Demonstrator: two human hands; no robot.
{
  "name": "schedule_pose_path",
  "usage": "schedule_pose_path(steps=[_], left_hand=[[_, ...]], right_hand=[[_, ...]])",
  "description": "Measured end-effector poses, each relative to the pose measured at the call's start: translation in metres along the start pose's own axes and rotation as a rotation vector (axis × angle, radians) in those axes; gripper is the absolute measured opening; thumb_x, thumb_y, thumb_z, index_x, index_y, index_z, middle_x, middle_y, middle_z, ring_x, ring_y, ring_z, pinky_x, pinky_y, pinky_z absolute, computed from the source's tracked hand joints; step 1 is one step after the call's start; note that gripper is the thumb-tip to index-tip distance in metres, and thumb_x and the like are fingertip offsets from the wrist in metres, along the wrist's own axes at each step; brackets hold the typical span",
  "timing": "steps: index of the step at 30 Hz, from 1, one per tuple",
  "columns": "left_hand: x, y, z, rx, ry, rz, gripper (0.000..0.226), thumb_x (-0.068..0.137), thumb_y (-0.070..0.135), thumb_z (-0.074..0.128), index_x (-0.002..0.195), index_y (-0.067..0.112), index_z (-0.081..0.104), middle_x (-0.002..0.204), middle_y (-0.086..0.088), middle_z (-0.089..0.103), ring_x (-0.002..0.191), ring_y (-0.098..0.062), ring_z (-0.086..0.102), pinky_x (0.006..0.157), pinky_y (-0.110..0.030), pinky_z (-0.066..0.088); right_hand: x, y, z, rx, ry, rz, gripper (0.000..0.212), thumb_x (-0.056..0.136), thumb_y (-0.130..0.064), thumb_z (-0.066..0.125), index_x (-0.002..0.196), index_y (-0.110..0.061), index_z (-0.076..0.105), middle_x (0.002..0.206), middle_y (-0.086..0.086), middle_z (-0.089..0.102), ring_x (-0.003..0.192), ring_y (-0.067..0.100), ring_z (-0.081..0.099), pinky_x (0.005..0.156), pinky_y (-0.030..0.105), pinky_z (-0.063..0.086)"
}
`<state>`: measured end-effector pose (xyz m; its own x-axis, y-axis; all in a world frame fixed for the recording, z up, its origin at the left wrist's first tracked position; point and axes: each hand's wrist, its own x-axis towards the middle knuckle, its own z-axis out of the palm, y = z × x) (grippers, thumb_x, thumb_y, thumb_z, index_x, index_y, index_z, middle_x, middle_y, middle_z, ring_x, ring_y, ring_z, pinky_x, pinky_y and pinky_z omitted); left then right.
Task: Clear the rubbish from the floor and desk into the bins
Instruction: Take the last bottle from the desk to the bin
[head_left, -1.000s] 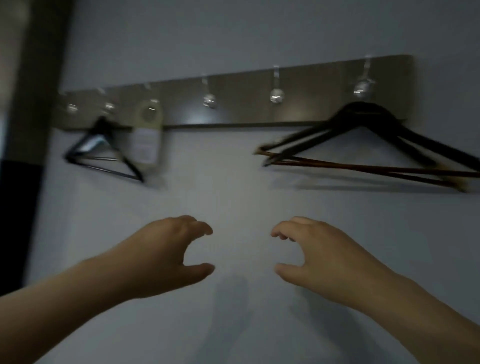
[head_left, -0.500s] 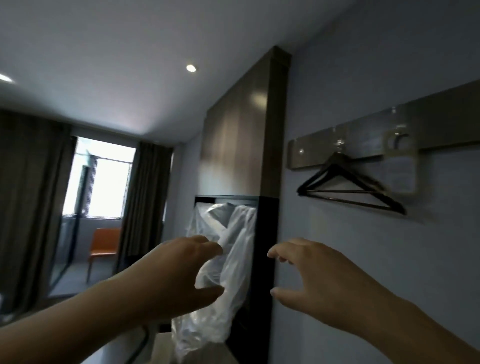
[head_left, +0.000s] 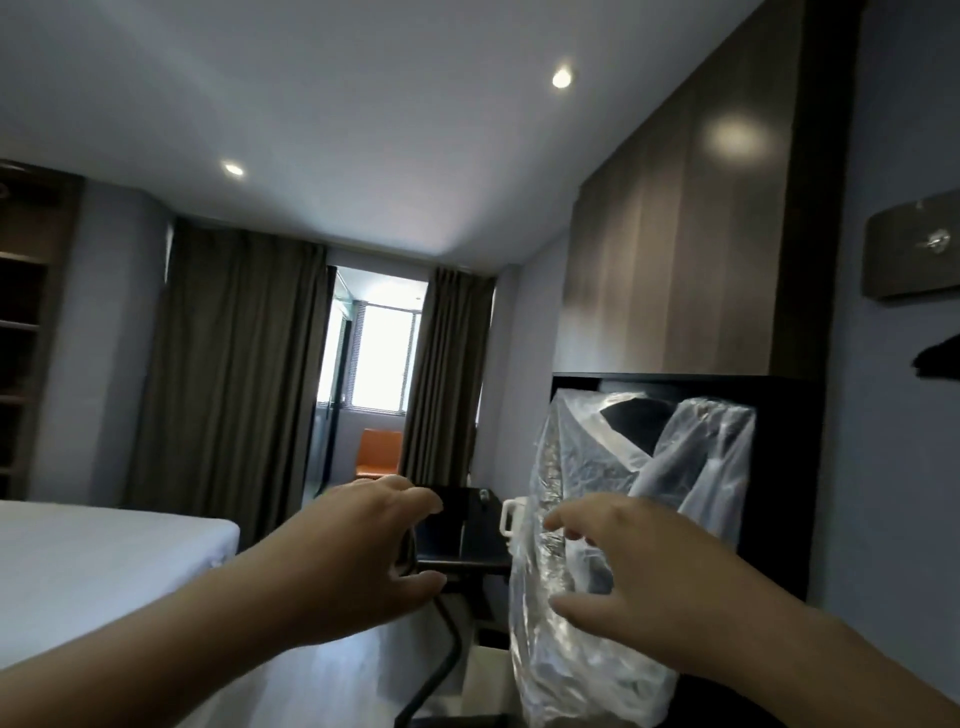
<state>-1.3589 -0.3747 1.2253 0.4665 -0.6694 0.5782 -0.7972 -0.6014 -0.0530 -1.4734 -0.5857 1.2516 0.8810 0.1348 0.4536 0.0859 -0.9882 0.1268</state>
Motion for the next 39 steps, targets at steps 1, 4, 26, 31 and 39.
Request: schedule_pose_path(steps=[1,4,26,31,39], left_hand=[[0.008,-0.012,0.01,0.005,-0.002,-0.012,0.063,0.082,0.059,0.057,0.138,0.037,0.04,0.131,0.02,0.048,0.113,0.002,0.049,0.092,-0.013,0.043],[0.034,-0.047,0.036,0.025,-0.014,-0.034,0.062,0.082,0.058,0.059,0.137,0.037,0.041,0.13,0.02,0.049,0.11,0.004,0.049,0.09,-0.011,0.044],[0.231,-0.395,0.238,0.04,-0.109,-0.156,0.053,0.083,0.059,0.055,0.128,0.034,0.048,0.115,0.014,0.054,0.102,-0.003,0.053,0.088,-0.021,0.048],[0.283,-0.491,0.285,0.008,-0.098,-0.128,0.057,0.083,0.059,0.054,0.133,0.034,0.044,0.119,0.016,0.053,0.106,-0.001,0.051,0.091,-0.017,0.044],[0.382,-0.606,0.386,-0.032,-0.134,-0.132,0.059,0.082,0.061,0.054,0.134,0.037,0.043,0.124,0.018,0.052,0.108,0.001,0.051,0.091,-0.016,0.045]], right_hand=[[0.015,0.006,0.012,0.001,-0.002,-0.009,0.057,0.082,-0.052,0.06,0.134,-0.036,0.044,0.131,-0.018,0.05,0.118,0.0,0.049,0.098,0.023,0.043],[0.06,0.025,0.043,0.021,-0.01,-0.024,0.057,0.084,-0.05,0.058,0.137,-0.037,0.041,0.131,-0.019,0.049,0.118,0.001,0.048,0.099,0.023,0.041],[0.449,0.093,0.301,0.07,-0.114,-0.007,0.053,0.084,-0.054,0.057,0.133,-0.039,0.042,0.121,-0.02,0.049,0.113,0.001,0.048,0.096,0.028,0.043],[0.542,0.101,0.359,0.08,-0.129,0.049,0.055,0.083,-0.055,0.059,0.133,-0.038,0.043,0.12,-0.02,0.05,0.113,0.0,0.048,0.093,0.022,0.043],[0.67,0.149,0.455,0.075,-0.149,0.096,0.053,0.085,-0.053,0.059,0.134,-0.037,0.044,0.121,-0.02,0.051,0.106,0.0,0.045,0.091,0.017,0.039]])
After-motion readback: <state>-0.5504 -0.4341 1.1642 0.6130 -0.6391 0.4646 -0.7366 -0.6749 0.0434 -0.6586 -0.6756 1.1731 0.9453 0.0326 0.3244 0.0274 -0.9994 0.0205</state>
